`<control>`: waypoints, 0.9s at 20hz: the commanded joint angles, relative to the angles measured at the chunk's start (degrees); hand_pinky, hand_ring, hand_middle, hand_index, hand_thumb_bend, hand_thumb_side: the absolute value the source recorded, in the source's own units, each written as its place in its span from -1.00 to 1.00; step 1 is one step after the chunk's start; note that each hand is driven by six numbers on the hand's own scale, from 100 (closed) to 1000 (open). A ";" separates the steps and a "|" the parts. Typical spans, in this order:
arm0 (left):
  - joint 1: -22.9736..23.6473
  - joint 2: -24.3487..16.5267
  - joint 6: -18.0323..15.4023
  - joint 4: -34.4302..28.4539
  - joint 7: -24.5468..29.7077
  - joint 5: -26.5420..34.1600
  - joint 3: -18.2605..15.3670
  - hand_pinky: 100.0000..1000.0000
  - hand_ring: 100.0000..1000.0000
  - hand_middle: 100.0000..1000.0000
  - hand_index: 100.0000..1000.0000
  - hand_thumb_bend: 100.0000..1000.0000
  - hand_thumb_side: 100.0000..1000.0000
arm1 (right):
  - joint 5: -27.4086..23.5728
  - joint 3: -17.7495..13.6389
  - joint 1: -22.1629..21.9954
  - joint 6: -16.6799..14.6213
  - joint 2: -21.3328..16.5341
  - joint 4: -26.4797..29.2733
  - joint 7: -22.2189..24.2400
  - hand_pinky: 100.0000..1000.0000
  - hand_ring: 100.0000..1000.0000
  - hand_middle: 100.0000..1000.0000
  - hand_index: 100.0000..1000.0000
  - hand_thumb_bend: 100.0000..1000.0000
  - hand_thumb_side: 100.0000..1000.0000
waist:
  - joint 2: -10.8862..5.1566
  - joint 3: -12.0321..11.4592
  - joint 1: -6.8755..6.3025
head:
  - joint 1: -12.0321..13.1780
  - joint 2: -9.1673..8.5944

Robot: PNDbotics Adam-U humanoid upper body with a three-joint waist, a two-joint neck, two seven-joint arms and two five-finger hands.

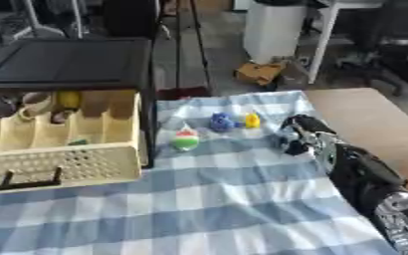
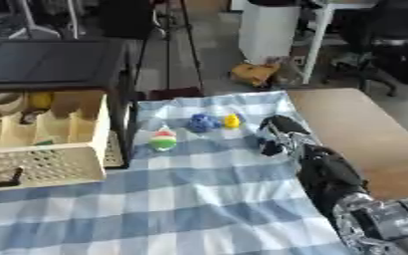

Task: Pick up objects from table and place into drawer.

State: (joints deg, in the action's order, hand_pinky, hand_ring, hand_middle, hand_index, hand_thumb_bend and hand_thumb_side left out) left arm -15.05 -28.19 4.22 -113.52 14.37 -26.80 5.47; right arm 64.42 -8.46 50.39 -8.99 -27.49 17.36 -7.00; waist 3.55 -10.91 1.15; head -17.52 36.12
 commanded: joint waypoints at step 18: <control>1.44 -1.18 0.35 -1.07 0.11 -0.38 -0.51 -1.00 -1.00 -1.00 0.12 -0.39 1.00 | -0.71 -0.27 4.25 -11.36 -1.52 23.58 1.77 -1.00 -0.54 -0.48 -0.15 -1.00 -1.00 | -3.26 1.65 1.63 | 0.92 0.62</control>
State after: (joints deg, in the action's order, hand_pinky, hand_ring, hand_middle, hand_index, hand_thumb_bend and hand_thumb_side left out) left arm -13.17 -28.22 4.44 -113.52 14.54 -27.02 5.46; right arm 64.62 -8.99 53.00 -19.10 -27.52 37.76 -5.73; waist 0.90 -9.29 2.97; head -16.73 36.37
